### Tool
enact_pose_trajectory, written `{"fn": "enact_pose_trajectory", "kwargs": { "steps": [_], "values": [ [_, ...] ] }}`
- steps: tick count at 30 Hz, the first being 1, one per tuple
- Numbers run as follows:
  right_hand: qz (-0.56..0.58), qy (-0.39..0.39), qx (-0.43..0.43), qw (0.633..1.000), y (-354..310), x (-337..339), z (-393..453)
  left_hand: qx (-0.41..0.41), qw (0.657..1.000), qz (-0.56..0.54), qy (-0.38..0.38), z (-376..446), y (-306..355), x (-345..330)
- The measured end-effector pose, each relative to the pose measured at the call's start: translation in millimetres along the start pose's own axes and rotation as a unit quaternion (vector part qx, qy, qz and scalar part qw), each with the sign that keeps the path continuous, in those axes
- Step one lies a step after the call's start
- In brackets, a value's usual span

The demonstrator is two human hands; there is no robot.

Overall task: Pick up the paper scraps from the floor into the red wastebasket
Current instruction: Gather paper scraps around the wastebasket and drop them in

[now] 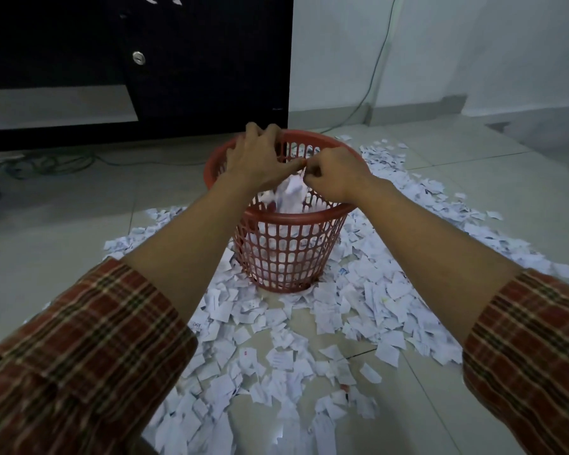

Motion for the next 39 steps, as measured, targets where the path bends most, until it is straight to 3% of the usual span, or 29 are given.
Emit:
{"fn": "enact_pose_trajectory", "kwargs": {
  "steps": [5, 9, 14, 18, 26, 31, 39],
  "values": [
    [-0.002, 0.01, 0.014, 1.0, -15, 2, -3, -0.015, 1.0, -0.026, 0.002, -8, -4, 11],
    [0.015, 0.053, 0.056, 0.997, -39, -6, -3, -0.077, 0.995, -0.041, 0.045, -17, -3, 29],
    [0.02, 0.124, 0.101, 0.987, -70, -24, -14, -0.138, 0.989, -0.033, 0.046, -35, -9, 44],
    [0.023, 0.187, 0.144, 0.971, -95, -39, -24, -0.145, 0.984, -0.039, 0.094, -52, -36, 57],
    [0.078, 0.184, 0.287, 0.937, -142, -97, -55, -0.066, 0.983, -0.033, 0.17, -75, -117, 60],
    [0.062, 0.088, 0.312, 0.944, -147, -150, -58, -0.03, 0.997, 0.028, 0.072, -96, -155, 16],
    [0.028, -0.145, 0.144, 0.979, -84, -253, -57, 0.011, 0.977, 0.133, -0.169, -137, -210, -73]
  ]
}}
Point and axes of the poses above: each hand's wrist, its own z-axis towards the middle knuckle, its own x-axis out of the back of the hand, y = z × x, the point moved 10 cm from there along z, towards the middle knuckle, and after that the axes turned 15 degrees about z, right-handed, at the moved point
